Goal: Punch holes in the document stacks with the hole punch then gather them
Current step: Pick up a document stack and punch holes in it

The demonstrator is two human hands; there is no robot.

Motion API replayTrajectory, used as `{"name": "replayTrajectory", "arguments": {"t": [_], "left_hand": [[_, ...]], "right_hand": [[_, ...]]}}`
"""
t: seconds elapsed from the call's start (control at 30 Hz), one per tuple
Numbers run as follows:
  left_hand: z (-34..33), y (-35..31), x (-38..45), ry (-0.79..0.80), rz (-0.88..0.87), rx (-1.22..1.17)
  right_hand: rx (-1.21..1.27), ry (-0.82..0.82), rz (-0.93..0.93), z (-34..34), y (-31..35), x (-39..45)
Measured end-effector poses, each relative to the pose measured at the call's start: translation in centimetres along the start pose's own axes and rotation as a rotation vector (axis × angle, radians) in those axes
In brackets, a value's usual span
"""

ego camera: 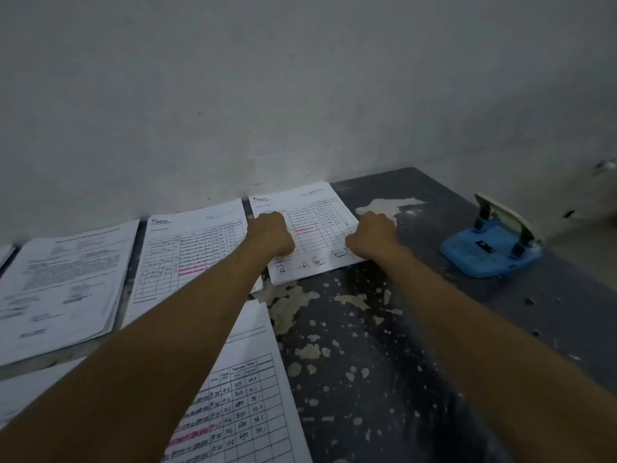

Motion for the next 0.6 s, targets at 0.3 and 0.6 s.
{"name": "replayTrajectory", "arguments": {"t": [0.3,0.6], "left_hand": [[-0.4,0.3,0.9,-0.023,0.025,0.042],[-0.4,0.9,1.0,-0.01,0.042,0.016]], "right_hand": [[0.06,0.153,-0.137,-0.4,0.5,2.0],[0.381,0.056,-0.114,0.3,1.0,2.4]]}}
Point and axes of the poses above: each hand's wrist, its own x-axis towards the middle knuckle, its own z-axis out of the back of the hand, y = z × x, the point moved 3 cm from there along x, towards the middle knuckle, and after that the axes turned 2 degrees about -y, right-handed, at the moved point
